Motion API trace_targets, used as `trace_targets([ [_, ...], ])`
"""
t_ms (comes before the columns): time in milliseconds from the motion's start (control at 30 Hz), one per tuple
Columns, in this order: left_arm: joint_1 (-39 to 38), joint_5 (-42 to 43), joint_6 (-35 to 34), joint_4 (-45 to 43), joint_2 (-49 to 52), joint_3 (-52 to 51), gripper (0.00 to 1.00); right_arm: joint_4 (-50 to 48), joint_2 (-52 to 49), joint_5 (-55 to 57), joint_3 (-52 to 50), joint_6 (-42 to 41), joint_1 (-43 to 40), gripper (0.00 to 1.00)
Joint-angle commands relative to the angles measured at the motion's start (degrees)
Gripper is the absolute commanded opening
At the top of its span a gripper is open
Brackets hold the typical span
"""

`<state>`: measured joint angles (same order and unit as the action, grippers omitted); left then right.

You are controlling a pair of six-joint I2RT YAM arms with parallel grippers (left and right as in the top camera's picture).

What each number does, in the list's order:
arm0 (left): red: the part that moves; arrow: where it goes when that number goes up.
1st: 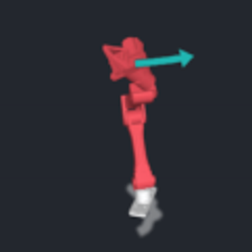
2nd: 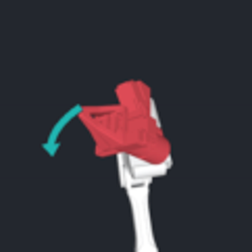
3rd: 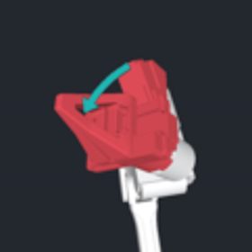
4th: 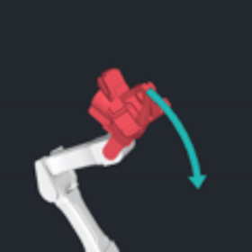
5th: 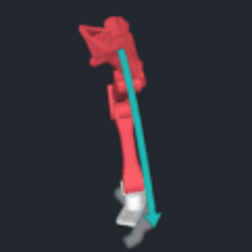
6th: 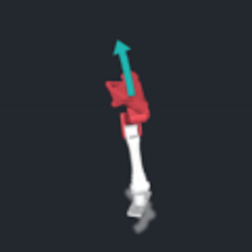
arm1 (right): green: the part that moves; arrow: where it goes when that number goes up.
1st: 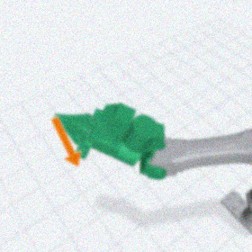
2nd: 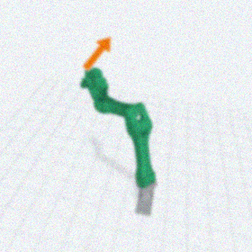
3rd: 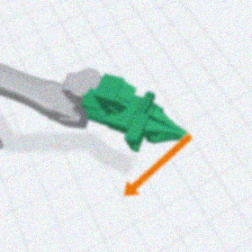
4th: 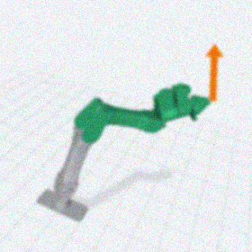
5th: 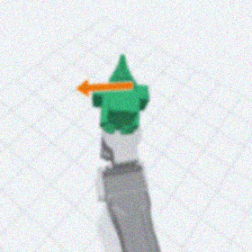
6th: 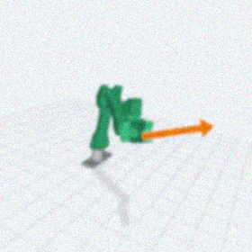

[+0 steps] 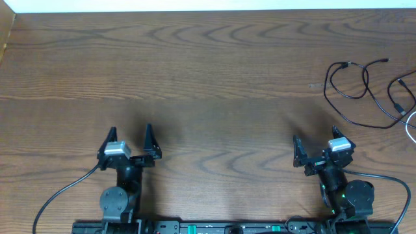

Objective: Untangle cables

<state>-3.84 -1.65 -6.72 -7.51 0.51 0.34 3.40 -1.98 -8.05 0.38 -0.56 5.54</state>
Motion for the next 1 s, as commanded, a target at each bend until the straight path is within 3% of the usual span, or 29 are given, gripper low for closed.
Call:
trace_targets([
  [0,0.3,1.6,1.9,6.3,-0.4,-0.1,0.95,0.3,0.1,0.0,-0.1,0.8,0.5,0.99],
  [67,0.3,2.4,1.8,12.1,-0.4,-0.1,0.95,0.3,0.1,0.0,-0.1,0.8,0.5,0.99],
  [967,0.3,2.5,1.8,11.6,-0.3,-0.1,0.95,0.3,0.1,0.0,-0.1,0.8,0.5,0.99],
])
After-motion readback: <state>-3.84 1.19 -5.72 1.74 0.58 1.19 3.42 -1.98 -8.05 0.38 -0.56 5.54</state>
